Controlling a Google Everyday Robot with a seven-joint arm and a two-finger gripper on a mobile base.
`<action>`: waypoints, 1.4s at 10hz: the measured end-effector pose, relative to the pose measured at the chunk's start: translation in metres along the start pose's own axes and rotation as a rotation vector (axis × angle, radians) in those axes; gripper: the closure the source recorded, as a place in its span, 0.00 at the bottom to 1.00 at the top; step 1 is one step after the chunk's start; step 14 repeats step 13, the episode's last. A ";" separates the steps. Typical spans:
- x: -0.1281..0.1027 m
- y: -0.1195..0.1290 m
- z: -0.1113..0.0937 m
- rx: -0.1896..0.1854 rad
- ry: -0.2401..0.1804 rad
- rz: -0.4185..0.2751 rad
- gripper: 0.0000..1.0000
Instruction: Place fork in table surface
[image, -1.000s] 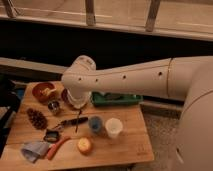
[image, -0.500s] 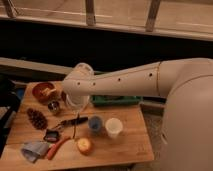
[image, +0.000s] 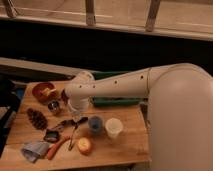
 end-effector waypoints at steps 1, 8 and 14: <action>0.002 -0.001 0.011 -0.013 0.023 0.009 0.79; 0.011 -0.007 0.032 -0.044 0.081 0.057 0.20; 0.014 -0.020 0.027 -0.041 0.049 0.106 0.20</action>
